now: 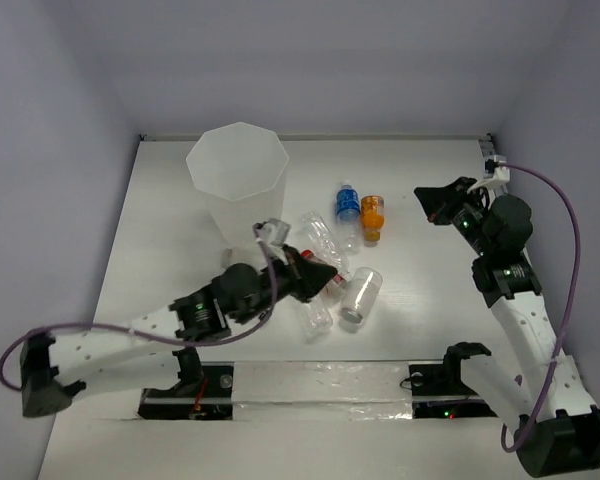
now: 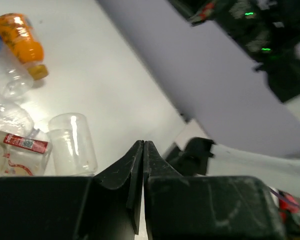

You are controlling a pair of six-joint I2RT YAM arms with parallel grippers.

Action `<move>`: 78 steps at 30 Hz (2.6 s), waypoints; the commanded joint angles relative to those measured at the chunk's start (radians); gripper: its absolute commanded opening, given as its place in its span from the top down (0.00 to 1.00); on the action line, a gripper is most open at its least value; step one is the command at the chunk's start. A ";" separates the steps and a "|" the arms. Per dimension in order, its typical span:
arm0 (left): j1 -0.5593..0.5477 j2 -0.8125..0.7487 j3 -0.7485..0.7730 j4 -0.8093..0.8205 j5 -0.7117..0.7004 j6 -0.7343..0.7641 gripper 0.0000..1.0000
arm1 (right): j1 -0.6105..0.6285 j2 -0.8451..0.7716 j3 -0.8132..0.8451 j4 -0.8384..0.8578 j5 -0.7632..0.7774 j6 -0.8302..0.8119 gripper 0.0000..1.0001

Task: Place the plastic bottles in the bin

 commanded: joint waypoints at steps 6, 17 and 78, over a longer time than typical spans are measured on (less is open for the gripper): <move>-0.096 0.435 0.291 -0.190 -0.593 -0.022 0.85 | 0.019 0.077 0.040 0.006 0.132 -0.068 1.00; 0.142 0.728 0.361 -0.159 -0.403 -0.129 0.23 | 0.019 0.192 0.045 0.029 0.135 -0.099 0.58; 0.311 0.973 0.421 0.079 -0.397 -0.060 0.59 | 0.126 1.038 0.502 -0.251 0.239 -0.183 0.08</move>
